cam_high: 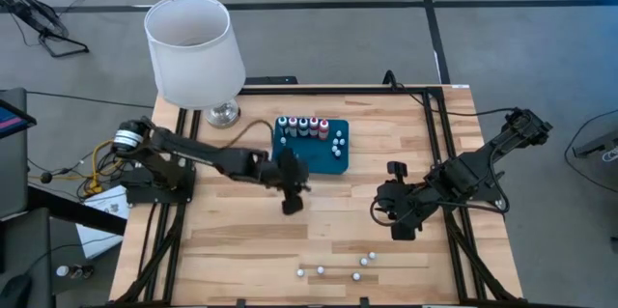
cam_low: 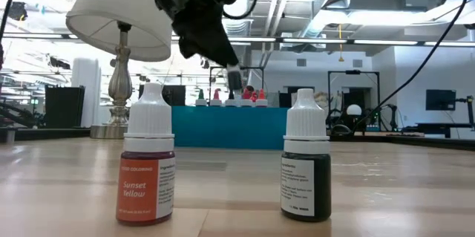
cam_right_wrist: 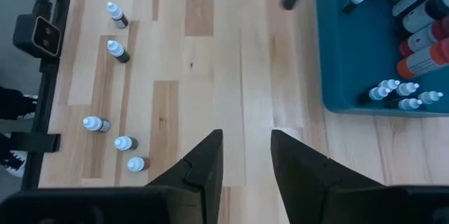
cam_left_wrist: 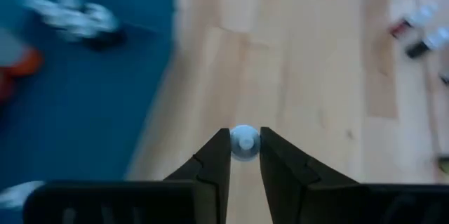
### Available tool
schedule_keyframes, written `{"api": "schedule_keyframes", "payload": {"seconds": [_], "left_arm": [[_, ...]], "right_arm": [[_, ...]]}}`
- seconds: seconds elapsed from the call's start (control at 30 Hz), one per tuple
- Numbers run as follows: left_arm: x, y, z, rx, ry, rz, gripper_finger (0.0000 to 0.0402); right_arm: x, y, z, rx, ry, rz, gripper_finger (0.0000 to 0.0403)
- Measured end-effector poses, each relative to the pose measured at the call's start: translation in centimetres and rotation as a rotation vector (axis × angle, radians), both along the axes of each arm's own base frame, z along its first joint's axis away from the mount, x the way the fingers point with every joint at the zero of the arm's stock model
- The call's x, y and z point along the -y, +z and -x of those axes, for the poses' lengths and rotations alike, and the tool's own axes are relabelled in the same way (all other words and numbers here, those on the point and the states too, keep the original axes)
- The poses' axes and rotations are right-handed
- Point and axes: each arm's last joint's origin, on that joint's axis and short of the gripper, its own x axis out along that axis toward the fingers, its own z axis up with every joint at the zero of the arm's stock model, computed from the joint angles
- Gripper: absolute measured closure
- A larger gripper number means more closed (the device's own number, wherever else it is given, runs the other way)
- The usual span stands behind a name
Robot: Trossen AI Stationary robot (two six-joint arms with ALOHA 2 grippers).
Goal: Pick & Place food coloring
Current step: Put the small black food coloring bottle into the bin
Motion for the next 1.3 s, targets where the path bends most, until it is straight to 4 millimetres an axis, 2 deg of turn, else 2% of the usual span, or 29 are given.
{"api": "schedule_keyframes", "payload": {"seconds": [0.2,0.47,0.63,0.9,1.3], "left_arm": [[-3.8,1.7,0.4,0.029,0.116,-0.023,0.0345],[-7.6,3.4,-0.6,0.003,0.163,-0.084,0.0345],[-9.7,2.5,-0.6,-0.062,0.2,-0.074,0.0345],[-9.9,-0.1,-1.6,-0.133,0.219,-0.055,0.0345],[-10.1,-1.7,-2.2,-0.146,0.354,-0.003,0.0345]], "right_arm": [[0.1,0.0,-0.1,0.009,-0.013,0.012,0.0292],[0.5,0.0,-0.3,0.01,-0.033,0.01,0.0292],[0.7,0.1,-0.5,0.016,-0.044,0.007,0.0292],[0.8,0.1,-0.6,0.02,-0.048,0.004,0.0292],[0.8,0.1,-0.6,0.017,-0.048,0.006,0.0292]]}}
